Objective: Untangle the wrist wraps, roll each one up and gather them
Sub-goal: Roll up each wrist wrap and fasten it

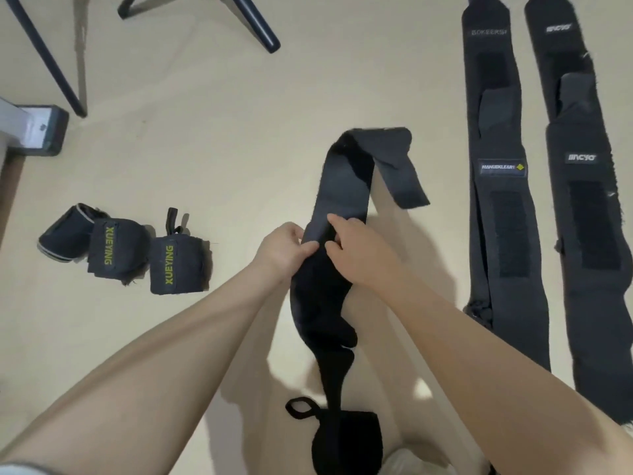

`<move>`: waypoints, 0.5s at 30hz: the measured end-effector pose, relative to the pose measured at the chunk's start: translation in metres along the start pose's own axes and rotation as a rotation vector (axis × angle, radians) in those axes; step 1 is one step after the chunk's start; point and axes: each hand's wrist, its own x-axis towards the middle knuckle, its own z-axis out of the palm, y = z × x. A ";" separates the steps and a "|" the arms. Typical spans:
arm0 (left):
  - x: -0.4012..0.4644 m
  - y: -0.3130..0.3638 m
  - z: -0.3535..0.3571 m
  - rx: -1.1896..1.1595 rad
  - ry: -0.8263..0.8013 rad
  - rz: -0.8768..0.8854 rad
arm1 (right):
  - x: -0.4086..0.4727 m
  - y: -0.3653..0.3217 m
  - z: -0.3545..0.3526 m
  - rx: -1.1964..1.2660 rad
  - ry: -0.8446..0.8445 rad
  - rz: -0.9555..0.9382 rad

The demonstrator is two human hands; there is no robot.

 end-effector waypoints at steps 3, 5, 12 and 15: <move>-0.001 -0.007 -0.008 0.447 0.295 0.316 | 0.004 0.007 0.005 0.109 0.188 0.022; 0.002 -0.005 -0.010 0.715 0.255 0.614 | 0.008 0.009 0.000 0.196 0.270 -0.016; 0.032 0.000 -0.003 1.221 -0.068 0.662 | 0.063 0.006 -0.055 -0.206 0.557 0.054; 0.040 0.005 -0.007 1.172 -0.115 0.598 | 0.106 0.006 -0.074 -0.297 0.247 0.083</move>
